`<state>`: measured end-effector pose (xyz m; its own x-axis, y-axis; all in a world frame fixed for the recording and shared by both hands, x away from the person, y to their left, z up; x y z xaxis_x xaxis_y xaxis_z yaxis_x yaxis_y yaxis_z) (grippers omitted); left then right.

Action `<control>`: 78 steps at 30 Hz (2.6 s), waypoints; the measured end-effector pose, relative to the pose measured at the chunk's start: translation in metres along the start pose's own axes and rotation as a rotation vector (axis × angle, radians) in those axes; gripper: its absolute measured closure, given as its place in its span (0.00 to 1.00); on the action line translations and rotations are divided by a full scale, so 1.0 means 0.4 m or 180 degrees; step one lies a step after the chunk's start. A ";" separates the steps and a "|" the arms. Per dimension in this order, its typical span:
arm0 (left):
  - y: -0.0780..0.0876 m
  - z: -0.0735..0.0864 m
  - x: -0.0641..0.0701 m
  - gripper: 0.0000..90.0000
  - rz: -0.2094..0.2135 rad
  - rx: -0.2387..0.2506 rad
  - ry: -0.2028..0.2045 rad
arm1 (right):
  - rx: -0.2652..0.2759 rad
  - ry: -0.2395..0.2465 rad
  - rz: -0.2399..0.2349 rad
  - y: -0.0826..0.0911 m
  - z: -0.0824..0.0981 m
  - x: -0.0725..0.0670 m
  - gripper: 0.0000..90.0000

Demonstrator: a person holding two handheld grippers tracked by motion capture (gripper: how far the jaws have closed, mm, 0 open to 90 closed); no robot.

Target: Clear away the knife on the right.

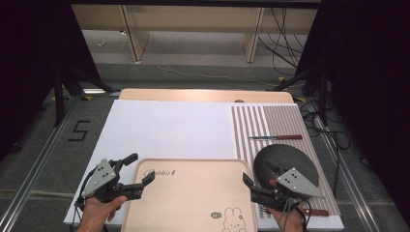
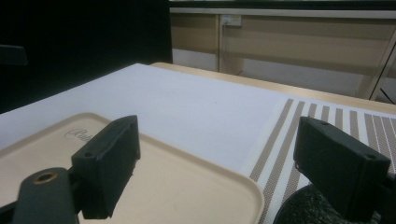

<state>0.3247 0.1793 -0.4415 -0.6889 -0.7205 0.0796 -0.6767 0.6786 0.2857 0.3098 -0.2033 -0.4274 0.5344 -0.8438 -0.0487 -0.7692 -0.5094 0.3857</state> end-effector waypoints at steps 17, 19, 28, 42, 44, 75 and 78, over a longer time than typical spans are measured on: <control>0.002 0.002 0.000 0.17 -0.0033 -0.0035 -0.0014 | -0.0041 0.0003 -0.0060 0.000 -0.002 -0.003 0.17; 0.001 0.002 0.000 0.17 -0.0031 -0.0038 -0.0012 | -0.0047 0.0043 -0.0027 0.002 -0.006 0.002 0.17; 0.002 0.003 -0.002 0.17 -0.0038 -0.0033 0.0002 | -0.0045 0.0070 0.0063 0.000 -0.018 0.028 0.15; 0.002 0.004 -0.004 0.17 -0.0043 -0.0036 0.0010 | -0.0166 0.0031 -0.0015 -0.013 -0.044 0.070 0.14; 0.003 0.004 -0.007 0.17 -0.0055 -0.0040 0.0016 | -0.0210 0.0069 -0.0045 -0.020 -0.053 0.085 0.15; 0.003 0.003 -0.010 0.17 -0.0061 -0.0036 0.0019 | -0.1396 0.0185 -0.0308 -0.157 -0.144 0.339 0.18; 0.004 0.003 -0.010 0.17 -0.0059 -0.0034 0.0017 | -0.1433 0.0224 -0.0318 -0.167 -0.147 0.350 0.18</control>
<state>0.3261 0.1833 -0.4425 -0.6748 -0.7337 0.0794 -0.6864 0.6636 0.2975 0.4567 -0.2775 -0.4057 0.6324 -0.7730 -0.0493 -0.4927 -0.4506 0.7445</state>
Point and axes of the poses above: each handheld gripper's, and its own axes: y roughly backward along the jaws, z roughly out of its underside, x roughly to its right, the point moved 5 cm from there along -y, roughly forward along the jaws, and after that the axes turned 8 degrees about -x, right-handed, at the moved point
